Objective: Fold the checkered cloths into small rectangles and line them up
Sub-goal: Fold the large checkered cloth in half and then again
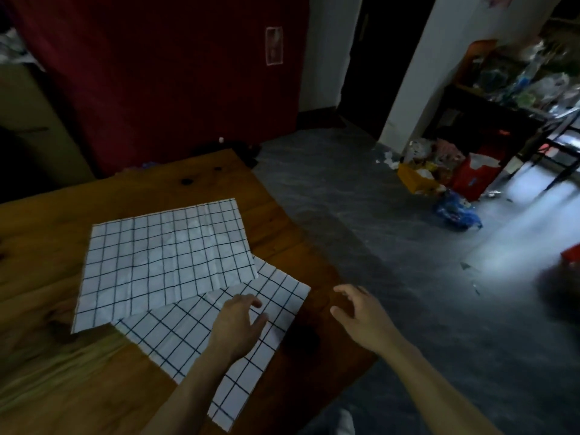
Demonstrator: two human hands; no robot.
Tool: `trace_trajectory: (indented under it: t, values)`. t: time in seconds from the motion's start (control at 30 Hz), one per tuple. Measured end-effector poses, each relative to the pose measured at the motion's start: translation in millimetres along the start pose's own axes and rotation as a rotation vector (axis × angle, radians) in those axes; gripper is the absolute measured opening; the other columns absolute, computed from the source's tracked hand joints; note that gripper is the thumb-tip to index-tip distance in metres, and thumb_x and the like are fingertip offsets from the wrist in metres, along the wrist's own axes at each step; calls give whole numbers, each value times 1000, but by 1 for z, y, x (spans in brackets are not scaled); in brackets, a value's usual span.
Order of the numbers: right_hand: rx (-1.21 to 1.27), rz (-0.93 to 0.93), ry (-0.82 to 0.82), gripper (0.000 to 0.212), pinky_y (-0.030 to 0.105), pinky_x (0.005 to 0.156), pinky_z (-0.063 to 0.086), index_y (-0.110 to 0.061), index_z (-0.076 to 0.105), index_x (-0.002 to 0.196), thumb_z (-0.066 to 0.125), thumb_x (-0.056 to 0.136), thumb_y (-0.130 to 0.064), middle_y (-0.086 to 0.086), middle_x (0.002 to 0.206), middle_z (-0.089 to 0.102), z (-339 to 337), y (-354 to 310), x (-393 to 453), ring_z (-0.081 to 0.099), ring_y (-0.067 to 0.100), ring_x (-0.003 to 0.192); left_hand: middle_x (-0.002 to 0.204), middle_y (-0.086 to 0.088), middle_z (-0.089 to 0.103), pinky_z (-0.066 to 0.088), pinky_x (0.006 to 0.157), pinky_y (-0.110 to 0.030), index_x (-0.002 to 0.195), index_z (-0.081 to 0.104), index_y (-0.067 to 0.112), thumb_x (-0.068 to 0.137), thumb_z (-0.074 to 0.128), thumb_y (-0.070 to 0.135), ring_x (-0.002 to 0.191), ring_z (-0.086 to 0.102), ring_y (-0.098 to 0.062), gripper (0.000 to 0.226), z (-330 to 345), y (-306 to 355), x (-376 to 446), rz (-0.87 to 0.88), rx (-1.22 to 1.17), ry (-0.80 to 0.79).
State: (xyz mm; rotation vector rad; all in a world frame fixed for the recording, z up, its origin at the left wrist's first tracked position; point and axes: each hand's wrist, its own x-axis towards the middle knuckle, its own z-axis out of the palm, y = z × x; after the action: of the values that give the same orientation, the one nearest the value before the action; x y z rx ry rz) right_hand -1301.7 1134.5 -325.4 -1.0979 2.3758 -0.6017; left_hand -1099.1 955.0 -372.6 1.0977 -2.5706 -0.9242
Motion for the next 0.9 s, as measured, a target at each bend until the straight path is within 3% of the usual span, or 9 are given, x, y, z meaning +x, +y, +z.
trace_trajectory:
  t: [0.33,0.57,0.9]
  values:
    - [-56,-210,-270,54,40,112,35,-34,35,143,53,94,-46,-10,149,31,-21,37,97,35,12,134,120,2,59,44,83,-24,119,58,23,92,62,38,102,51,-10,31,28,40,29,-254,99,114]
    - [-166,-330,-361,58,51,114,22,-37,31,145,52,93,-51,-8,156,18,-33,45,146,24,19,142,126,2,57,47,92,-28,127,54,23,94,59,41,110,54,-12,38,44,62,33,-404,151,182]
    - [-275,-360,-379,58,47,117,18,-37,30,146,50,94,-51,-8,157,20,-38,36,176,20,15,144,125,-1,58,49,92,-32,125,54,22,93,58,41,114,51,-18,37,48,35,90,-452,224,161]
